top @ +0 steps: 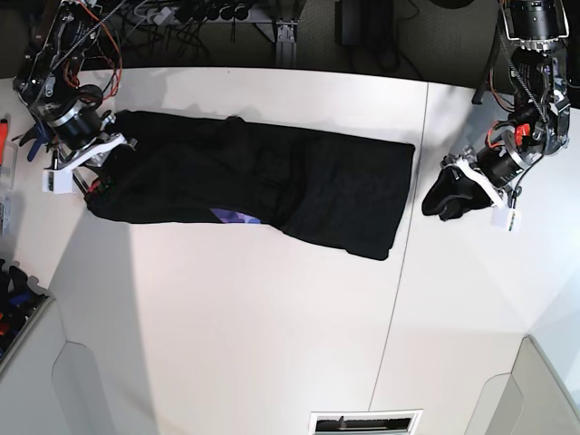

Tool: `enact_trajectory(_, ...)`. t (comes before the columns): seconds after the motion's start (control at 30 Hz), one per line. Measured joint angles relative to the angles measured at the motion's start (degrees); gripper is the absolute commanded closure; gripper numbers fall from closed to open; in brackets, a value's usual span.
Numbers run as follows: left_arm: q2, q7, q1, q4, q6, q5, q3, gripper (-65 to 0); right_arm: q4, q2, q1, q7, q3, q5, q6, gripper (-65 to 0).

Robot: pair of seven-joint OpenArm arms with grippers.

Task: Layout the t-shirt on the table in an organized manner, then fold the t-shirt properly
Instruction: 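Fold the left gripper's end of the strip toward the right gripper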

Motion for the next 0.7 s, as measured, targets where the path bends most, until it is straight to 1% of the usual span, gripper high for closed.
enact_trajectory(0.13,3.7,-0.3,-0.2,-0.2,0.0,-0.1,2.1,-31.6,0.1,2.4,0.0,-0.2,1.3,4.3,0.0,0.0)
enact_trajectory(0.17,4.6,-0.4,-0.2,-0.2,0.0,1.0,2.9,-31.6,0.4,2.8,0.0,-0.7,1.3,5.4,0.0,0.0)
enact_trajectory(0.23,6.4,-0.4,-0.3,-0.2,0.0,3.8,5.2,-31.6,1.7,2.9,0.2,-1.9,1.4,6.5,0.0,0.0)
enact_trajectory(0.27,7.2,-0.3,-0.3,-0.2,0.0,4.3,6.7,-31.6,2.4,2.5,0.5,-2.9,1.4,7.4,0.0,0.0)
enact_trajectory(0.37,8.9,-1.3,-0.3,-0.2,0.0,5.8,10.7,-31.6,5.4,0.6,1.6,-3.3,0.5,8.6,0.0,0.0)
enact_trajectory(0.47,10.2,-1.9,-0.3,-0.2,-0.1,6.5,13.2,-31.6,8.1,-2.1,2.7,-3.4,-2.3,8.6,0.0,0.0)
enact_trajectory(0.57,10.8,-1.9,-0.3,-0.2,-0.2,6.7,13.7,-31.6,9.3,-5.6,3.3,-3.4,-7.5,8.3,0.0,0.0)
enact_trajectory(0.63,10.8,-1.9,-0.3,-0.2,-0.2,6.7,13.7,-31.6,9.3,-8.0,3.8,-3.4,-12.0,5.3,0.2,0.0)
enact_trajectory(0.7,10.8,-1.9,-0.3,-0.2,-0.2,6.7,13.7,-31.6,9.3,-10.1,3.8,-2.3,-16.7,4.0,0.3,0.0)
